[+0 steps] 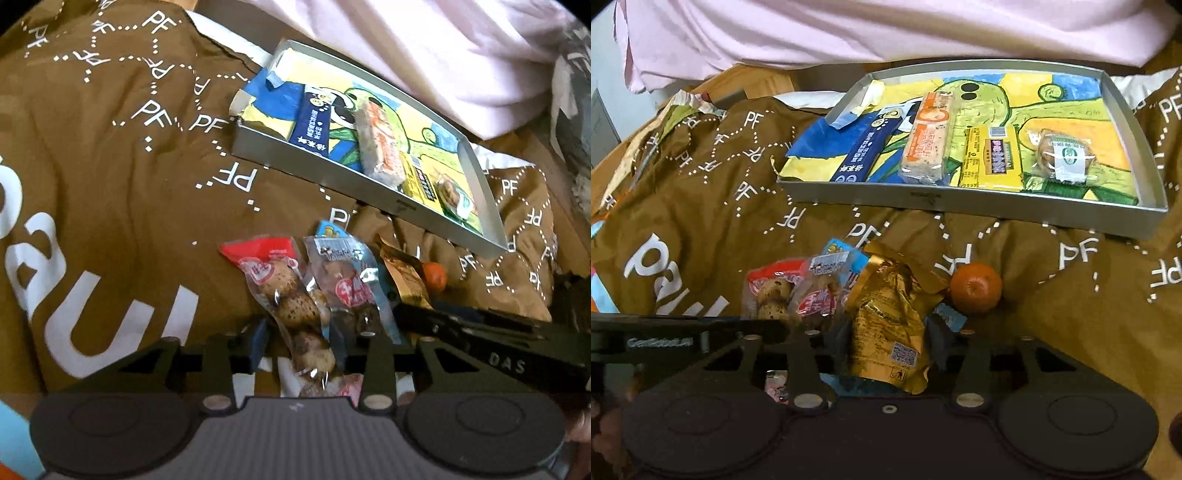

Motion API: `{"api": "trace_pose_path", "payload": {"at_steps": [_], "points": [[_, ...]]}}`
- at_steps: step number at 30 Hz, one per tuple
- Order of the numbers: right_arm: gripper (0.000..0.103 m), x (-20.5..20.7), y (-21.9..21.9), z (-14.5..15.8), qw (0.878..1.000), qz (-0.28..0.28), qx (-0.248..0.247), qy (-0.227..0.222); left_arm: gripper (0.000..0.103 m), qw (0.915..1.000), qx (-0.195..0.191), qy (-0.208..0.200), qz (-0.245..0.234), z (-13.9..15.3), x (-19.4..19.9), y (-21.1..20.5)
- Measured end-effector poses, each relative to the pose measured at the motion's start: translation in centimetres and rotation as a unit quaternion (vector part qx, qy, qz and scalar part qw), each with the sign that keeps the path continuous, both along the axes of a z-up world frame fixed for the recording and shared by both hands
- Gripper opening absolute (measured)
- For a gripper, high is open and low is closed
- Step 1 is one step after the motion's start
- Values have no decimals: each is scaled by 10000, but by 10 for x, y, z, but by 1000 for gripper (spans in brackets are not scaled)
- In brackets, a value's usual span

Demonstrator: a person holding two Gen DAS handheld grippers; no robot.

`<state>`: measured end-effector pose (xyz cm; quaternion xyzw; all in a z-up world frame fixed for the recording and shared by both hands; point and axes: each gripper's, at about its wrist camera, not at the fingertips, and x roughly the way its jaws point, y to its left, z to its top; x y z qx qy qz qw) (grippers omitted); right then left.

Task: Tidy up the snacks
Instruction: 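Grasp the red-topped quail egg bag with left gripper while right gripper grasps gold pouch, then carry the egg bag with left gripper to tray while right gripper carries gold pouch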

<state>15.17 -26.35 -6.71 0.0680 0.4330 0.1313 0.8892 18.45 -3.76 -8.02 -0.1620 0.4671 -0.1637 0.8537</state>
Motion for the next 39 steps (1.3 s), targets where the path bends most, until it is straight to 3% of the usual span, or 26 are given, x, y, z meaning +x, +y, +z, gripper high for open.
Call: {"api": "trace_pose_path", "payload": {"at_steps": [10,15,20,34,39], "points": [[62,11,-6,-5,9982,-356,480,59,37,9999,-9,4,125,-3,9,-2],[43,8,-2,-5,9991,-367,190,-41,33,9999,16,-23,114,-1,7,-3],[39,3,-4,-2,9990,-372,179,-158,31,9999,72,-16,92,4,6,-3],[38,-29,28,16,9879,159,-1023,-1157,30,9996,102,-156,223,18,-7,6],[38,-38,32,26,9814,190,-1190,-1492,30,9989,127,-336,309,27,-14,11]]}}
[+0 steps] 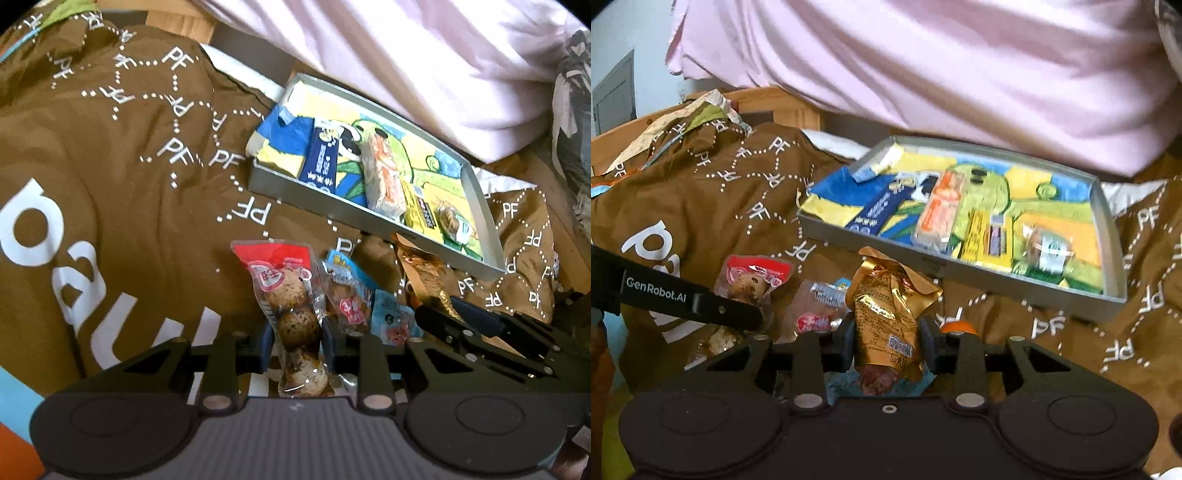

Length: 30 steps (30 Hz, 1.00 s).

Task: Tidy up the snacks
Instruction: 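Carry the egg bag with left gripper to tray while right gripper carries gold pouch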

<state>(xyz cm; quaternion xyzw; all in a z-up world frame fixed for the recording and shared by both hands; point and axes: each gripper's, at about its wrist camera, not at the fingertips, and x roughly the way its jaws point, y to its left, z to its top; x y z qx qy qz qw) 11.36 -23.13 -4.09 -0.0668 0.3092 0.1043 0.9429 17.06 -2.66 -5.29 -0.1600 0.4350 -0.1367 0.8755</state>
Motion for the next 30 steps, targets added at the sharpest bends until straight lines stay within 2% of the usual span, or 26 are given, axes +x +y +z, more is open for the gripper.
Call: {"api": "trace_pose_path", "payload": {"at_steps": [14,25,30], "points": [[38,-7,-3,25,9959,-126,-217,-872,30,9969,-167,-752,161,39,1,-3],[38,24,-42,52,9811,-616,-326,-1803,30,9899,-356,-1369,-51,83,52,-57],[38,40,-70,54,9776,-936,-284,-1864,30,9881,-457,-1461,-143,90,85,-90]]}}
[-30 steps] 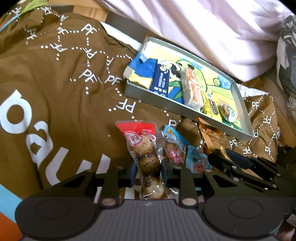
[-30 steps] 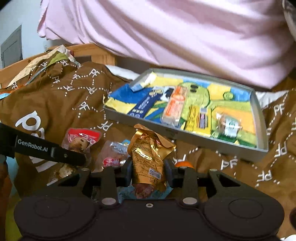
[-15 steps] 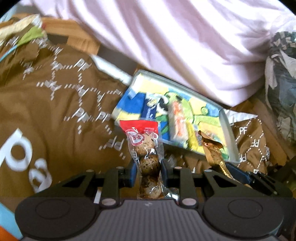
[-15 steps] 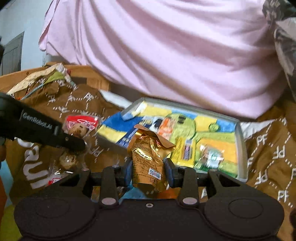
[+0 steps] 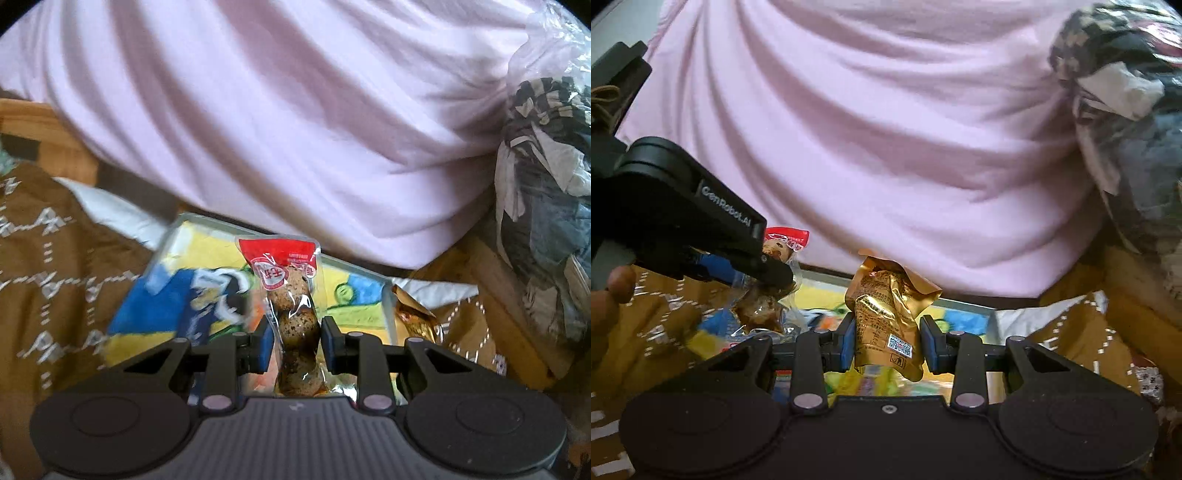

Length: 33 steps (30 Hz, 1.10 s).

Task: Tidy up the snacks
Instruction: 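Carry the egg bag with left gripper to tray while right gripper carries gold pouch, then open both grippers to release the quail egg bag and gold pouch in the tray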

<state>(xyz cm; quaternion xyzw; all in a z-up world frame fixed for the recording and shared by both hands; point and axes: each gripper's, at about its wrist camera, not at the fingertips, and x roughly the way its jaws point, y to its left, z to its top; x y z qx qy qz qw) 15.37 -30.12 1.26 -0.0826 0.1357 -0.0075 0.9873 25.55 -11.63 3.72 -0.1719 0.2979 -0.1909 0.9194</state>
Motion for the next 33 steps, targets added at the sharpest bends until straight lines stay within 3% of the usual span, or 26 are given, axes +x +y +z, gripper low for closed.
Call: {"api": "trace_pose_path", "payload": {"at_steps": [4,11,28,33], "points": [[38,15,-22,-3,9993,-274,215,162,30,9999,109,54,-16,-4,25,-27],[38,39,-51,-18,9961,-533,548,437,30,9986,192,488,-60,-27,60,-61],[38,75,-70,-54,9863,-716,886,1197,30,9915,868,950,-164,-68,88,-95],[44,79,-70,-58,9845,-740,883,1322,30,9895,990,1042,-169,-72,90,-98]]}}
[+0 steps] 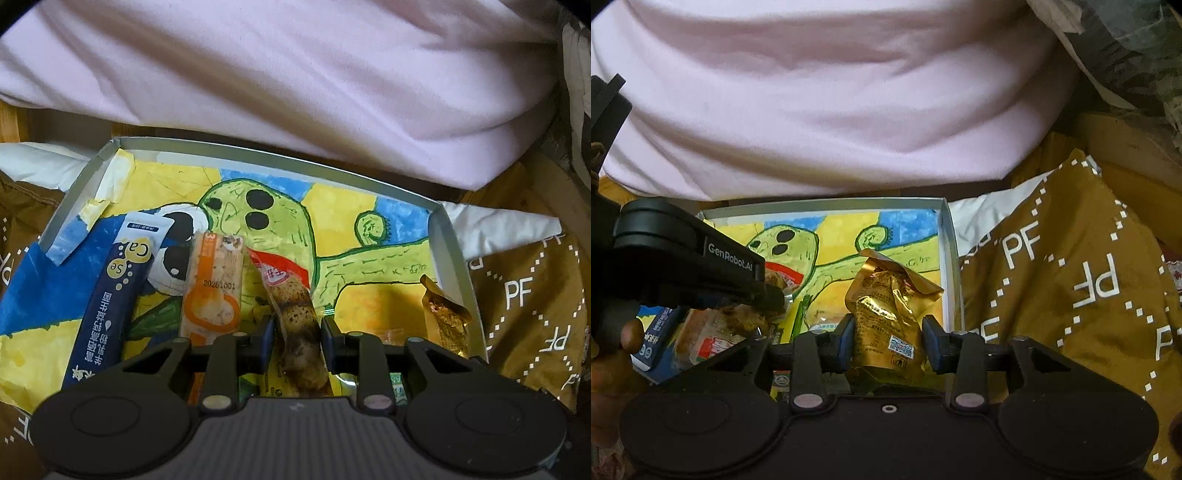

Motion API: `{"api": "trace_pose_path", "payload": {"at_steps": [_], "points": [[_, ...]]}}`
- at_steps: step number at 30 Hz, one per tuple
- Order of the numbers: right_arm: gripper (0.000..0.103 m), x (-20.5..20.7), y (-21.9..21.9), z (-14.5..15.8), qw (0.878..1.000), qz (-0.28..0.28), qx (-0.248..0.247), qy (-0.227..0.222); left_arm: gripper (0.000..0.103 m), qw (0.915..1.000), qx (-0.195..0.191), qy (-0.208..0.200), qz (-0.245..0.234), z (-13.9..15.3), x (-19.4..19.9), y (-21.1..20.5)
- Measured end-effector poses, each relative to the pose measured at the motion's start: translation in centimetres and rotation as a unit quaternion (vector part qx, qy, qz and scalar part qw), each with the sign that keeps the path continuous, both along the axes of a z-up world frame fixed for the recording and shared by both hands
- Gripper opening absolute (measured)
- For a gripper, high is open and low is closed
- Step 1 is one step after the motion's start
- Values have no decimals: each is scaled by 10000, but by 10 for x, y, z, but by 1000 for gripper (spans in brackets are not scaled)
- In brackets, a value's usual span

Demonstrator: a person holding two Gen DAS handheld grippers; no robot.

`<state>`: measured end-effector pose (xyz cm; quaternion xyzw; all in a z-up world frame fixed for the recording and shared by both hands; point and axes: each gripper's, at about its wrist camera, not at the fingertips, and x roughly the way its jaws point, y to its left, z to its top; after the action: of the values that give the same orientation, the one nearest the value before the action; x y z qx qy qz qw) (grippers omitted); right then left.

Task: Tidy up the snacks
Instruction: 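Open both grippers to release the quail egg bag and gold pouch in the tray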

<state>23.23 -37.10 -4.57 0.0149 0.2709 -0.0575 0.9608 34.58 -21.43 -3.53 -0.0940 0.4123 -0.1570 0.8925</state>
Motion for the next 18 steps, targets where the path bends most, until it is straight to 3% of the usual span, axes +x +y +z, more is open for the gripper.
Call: {"api": "trace_pose_path", "payload": {"at_steps": [6,13,18], "points": [[54,-1,2,2,9999,18,20,-99,32,9999,77,82,32,3,-1,4],[72,-15,5,18,9990,30,79,-443,56,10000,-5,47,79,19,-13,16],[88,-37,7,38,9963,-7,162,-846,76,9995,-68,-255,177,42,-32,32]]}}
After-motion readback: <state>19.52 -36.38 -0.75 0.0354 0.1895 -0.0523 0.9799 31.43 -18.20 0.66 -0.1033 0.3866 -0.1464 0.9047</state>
